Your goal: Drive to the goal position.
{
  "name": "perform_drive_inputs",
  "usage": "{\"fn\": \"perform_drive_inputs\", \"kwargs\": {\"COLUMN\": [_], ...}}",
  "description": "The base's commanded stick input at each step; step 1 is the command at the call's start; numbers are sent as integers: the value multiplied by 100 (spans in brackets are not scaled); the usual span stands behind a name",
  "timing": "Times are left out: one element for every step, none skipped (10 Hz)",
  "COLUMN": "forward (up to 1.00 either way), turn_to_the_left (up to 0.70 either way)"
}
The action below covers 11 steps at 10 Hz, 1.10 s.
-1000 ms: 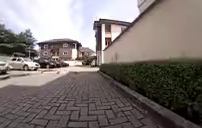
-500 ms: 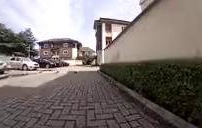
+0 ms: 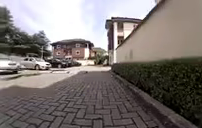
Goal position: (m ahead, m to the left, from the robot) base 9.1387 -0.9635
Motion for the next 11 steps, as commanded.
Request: {"fn": "perform_drive_inputs", "kwargs": {"forward": [50, 50, 50, 50, 50, 50, 50, 50, 50, 50, 50], "turn_to_the_left": [0, 0, 0, 0, 0, 0, 0, 0, 0, 0, 0]}}
